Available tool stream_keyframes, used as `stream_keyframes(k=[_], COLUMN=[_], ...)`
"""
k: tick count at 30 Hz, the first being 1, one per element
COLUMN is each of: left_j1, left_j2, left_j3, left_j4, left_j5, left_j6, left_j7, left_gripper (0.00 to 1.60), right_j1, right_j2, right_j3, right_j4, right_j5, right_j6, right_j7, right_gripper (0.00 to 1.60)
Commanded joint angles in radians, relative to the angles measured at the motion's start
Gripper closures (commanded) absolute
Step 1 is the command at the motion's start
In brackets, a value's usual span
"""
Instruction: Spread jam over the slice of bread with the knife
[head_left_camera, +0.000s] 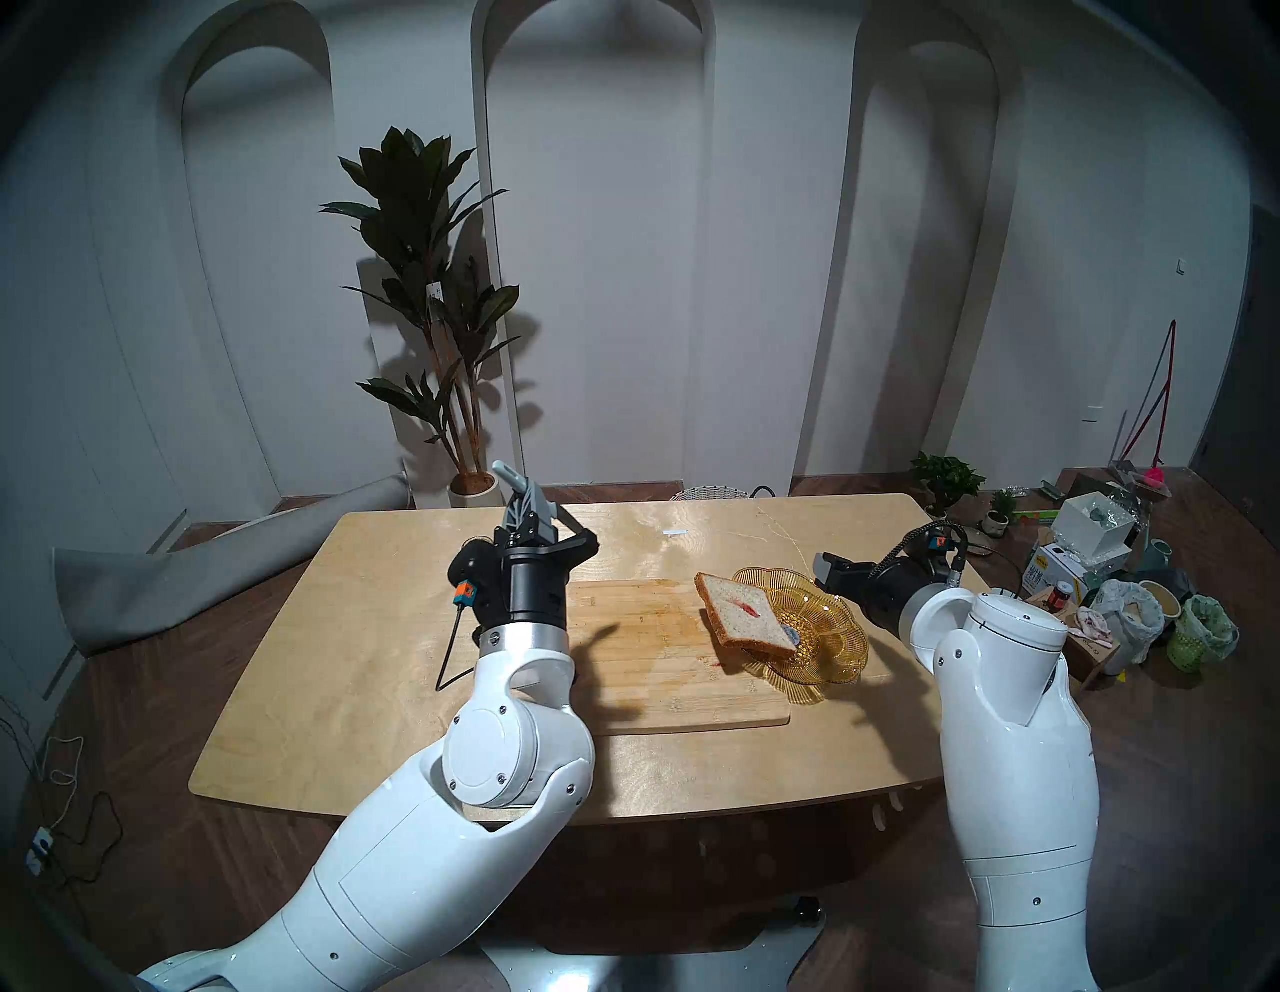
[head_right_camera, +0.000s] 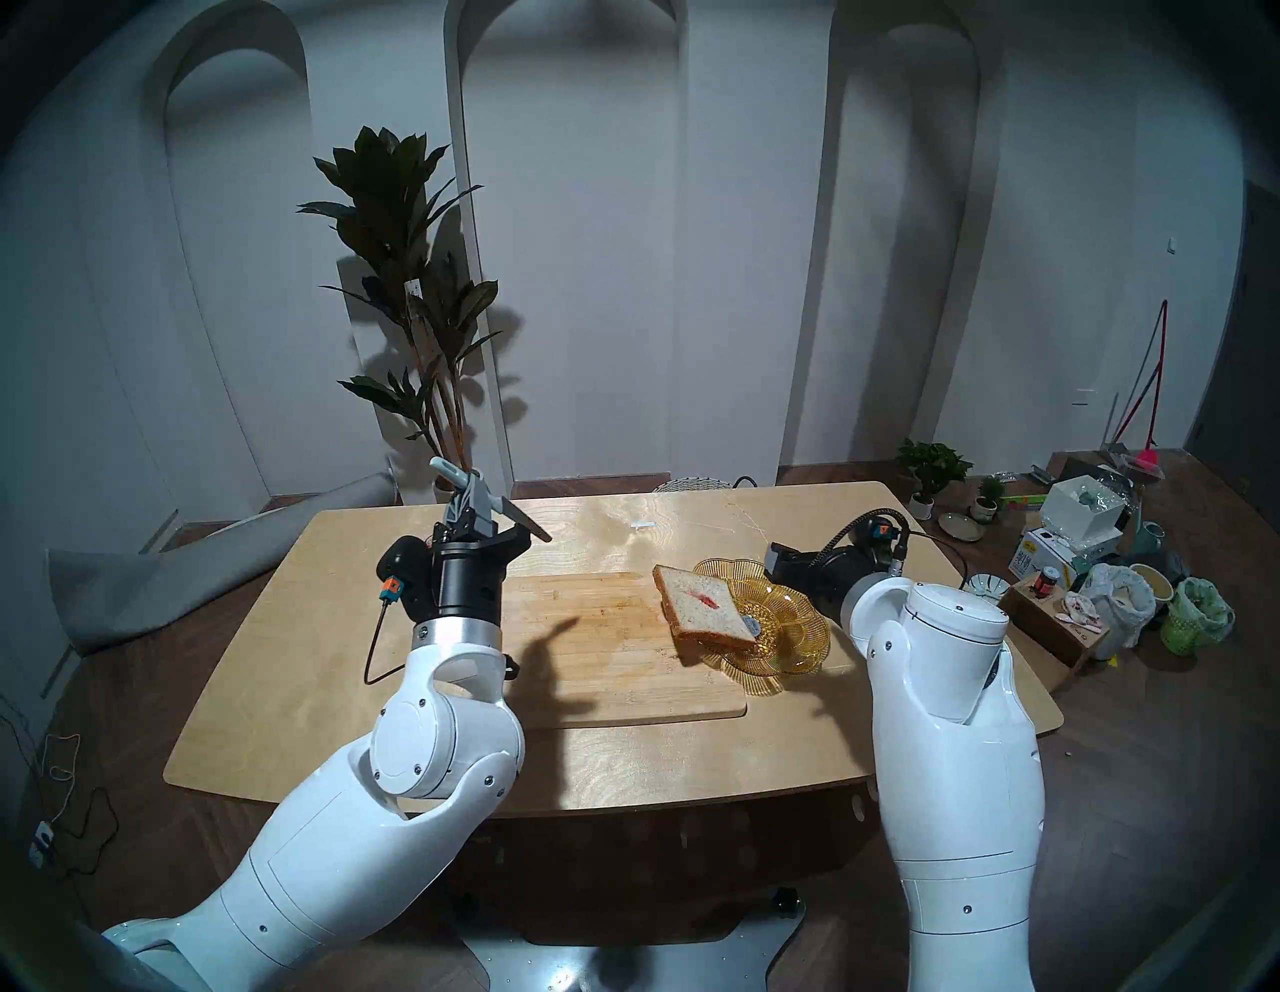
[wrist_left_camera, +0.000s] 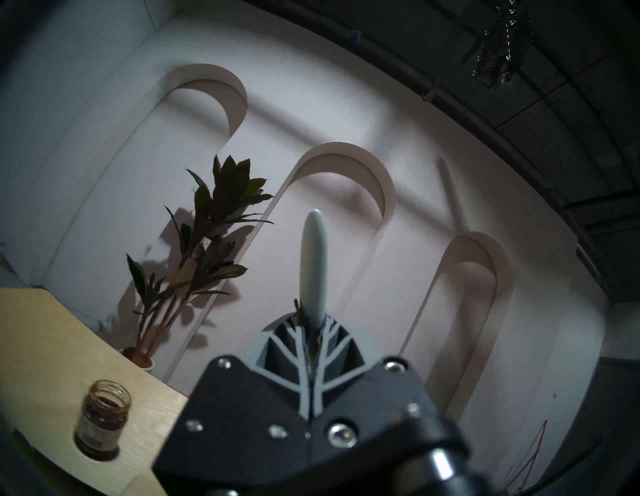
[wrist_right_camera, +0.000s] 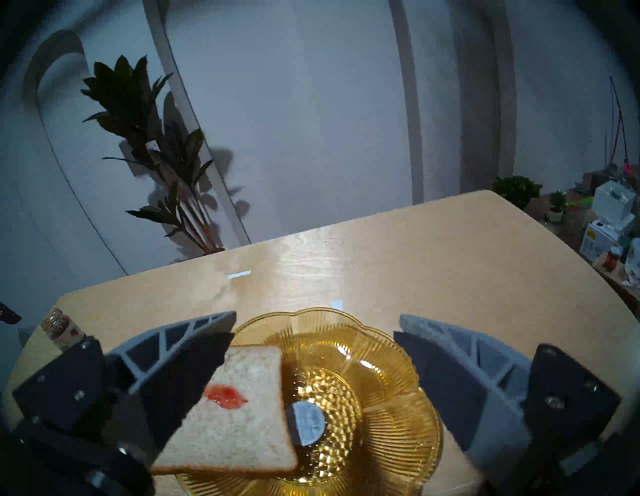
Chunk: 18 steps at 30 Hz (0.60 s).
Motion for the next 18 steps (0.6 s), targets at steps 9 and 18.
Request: stream_keyframes(k=[9,18], left_j1=[0.132,0.139], left_j2=[0.114,0.141], left_j3=[-0.135,-0.169], left_j4=[-0.026,0.092], left_j5=[-0.189,-0.422], left_j6=[-0.203,-0.225], left_j7=[-0.038,-0.105], left_gripper=[1.6,1.6], right_j1=[-0.03,-0.009], right_j2=[0.023,0.065], right_j3=[-0.094,-0.148], right_j4=[-0.086,-0.058], right_j5=[-0.1,-0.177], right_j6=[-0.114,-0.194], right_j7=[-0.033,-0.052], right_gripper=[0.0,0.0])
